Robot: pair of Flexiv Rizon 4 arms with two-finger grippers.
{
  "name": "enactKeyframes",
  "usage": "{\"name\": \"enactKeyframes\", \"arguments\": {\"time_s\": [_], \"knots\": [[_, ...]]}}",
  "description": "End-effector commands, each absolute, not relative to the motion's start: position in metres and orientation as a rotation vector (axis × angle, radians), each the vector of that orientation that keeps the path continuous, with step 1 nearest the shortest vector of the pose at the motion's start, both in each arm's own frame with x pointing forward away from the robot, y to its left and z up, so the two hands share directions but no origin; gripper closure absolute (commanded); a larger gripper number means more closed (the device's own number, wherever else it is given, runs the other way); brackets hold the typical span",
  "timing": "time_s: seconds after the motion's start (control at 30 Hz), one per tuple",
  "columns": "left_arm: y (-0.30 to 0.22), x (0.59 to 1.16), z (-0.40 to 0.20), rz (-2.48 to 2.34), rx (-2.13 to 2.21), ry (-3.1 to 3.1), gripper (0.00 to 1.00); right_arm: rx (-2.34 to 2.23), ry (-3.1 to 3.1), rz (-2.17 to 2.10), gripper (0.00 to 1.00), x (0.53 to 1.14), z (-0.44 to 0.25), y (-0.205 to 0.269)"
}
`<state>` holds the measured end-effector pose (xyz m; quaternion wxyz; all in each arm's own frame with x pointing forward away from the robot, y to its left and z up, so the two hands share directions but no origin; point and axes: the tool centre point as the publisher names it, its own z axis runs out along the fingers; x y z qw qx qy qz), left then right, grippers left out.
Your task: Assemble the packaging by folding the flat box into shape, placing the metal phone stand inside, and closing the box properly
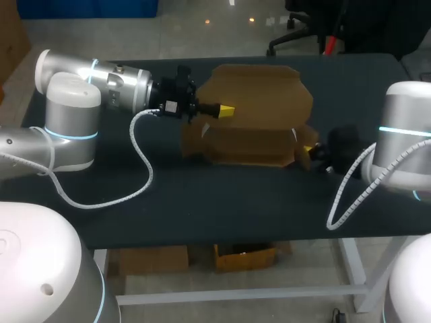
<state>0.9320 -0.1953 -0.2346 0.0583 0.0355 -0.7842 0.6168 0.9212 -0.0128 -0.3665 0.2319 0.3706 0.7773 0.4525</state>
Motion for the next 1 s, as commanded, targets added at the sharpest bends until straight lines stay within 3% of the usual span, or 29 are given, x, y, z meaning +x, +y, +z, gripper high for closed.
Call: {"name": "enactKeyframes", "arguments": {"time_s": [0.03,0.67,1.0], "knots": [[-0.196,0.932,-0.238,1.863,0.106,-2.378,1.00,1.045,2.097,1.212,1.00,0.919,-0.368,-0.005],[-0.196,0.932,-0.238,1.863,0.106,-2.378,1.00,1.107,2.055,1.184,0.93,0.927,-0.370,0.001],[-0.196,0.932,-0.238,1.863,0.106,-2.378,1.00,1.148,2.016,1.162,0.96,0.930,-0.369,0.003]]}}
